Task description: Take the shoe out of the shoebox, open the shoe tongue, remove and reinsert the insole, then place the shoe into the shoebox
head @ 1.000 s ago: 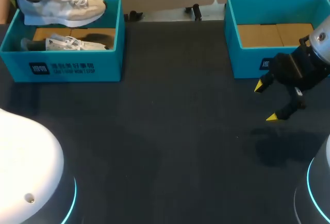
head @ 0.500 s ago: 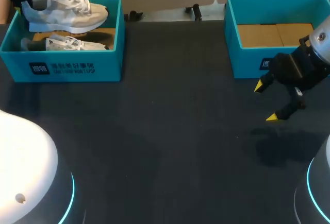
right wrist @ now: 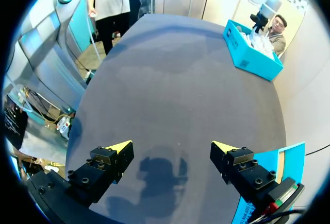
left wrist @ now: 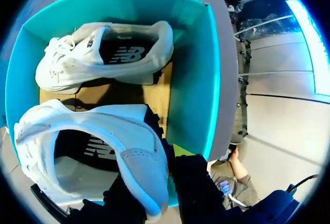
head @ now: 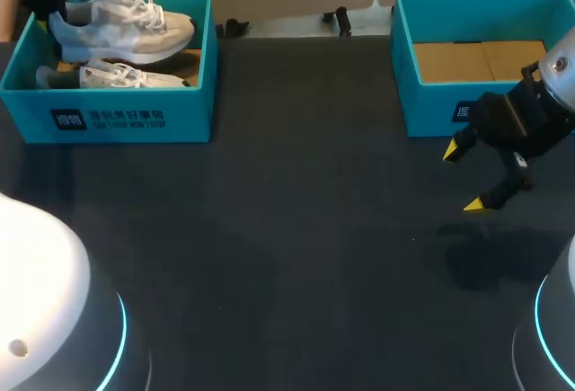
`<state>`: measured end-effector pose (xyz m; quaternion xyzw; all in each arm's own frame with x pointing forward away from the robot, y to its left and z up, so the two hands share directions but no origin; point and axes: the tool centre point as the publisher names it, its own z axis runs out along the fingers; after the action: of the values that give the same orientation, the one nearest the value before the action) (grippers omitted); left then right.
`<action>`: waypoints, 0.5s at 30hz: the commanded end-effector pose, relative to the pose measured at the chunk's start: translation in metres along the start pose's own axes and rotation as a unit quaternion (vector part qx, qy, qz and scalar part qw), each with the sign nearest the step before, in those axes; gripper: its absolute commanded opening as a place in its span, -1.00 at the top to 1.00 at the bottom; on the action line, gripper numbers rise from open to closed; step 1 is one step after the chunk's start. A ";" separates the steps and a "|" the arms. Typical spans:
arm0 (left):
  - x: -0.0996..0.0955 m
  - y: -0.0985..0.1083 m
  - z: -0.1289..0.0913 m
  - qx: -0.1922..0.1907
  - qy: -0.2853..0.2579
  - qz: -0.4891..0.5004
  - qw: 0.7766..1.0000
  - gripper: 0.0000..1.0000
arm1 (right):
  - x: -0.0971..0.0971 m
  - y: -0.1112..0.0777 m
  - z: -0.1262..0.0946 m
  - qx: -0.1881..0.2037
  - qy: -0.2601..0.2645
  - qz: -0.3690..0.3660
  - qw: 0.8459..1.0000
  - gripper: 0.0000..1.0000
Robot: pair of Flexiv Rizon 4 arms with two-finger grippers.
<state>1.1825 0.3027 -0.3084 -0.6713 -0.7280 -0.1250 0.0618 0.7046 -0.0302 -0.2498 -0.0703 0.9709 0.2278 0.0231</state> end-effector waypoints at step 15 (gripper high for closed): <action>-0.006 0.009 0.026 0.008 -0.002 0.005 1.000 1.00 | 0.001 0.000 0.001 0.002 -0.001 0.000 1.000 -1.00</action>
<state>1.1886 0.3026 -0.3301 -0.6743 -0.7257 -0.1203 0.0650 0.7046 -0.0302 -0.2498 -0.0703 0.9709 0.2278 0.0231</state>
